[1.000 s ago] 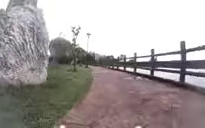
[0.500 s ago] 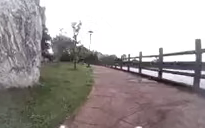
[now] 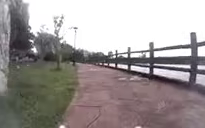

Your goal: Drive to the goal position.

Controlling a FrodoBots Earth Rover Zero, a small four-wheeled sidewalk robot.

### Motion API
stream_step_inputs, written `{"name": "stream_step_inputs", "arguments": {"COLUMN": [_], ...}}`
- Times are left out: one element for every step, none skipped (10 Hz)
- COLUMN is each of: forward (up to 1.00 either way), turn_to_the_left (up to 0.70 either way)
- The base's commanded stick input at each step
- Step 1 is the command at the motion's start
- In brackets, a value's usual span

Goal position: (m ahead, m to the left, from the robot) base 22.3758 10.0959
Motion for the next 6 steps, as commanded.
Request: {"name": "stream_step_inputs", "arguments": {"forward": [1.00, 1.00, 1.00, 1.00, 1.00, 1.00], "turn_to_the_left": [-0.30, -0.30, -0.30, 0.10, 0.10, 0.10]}}
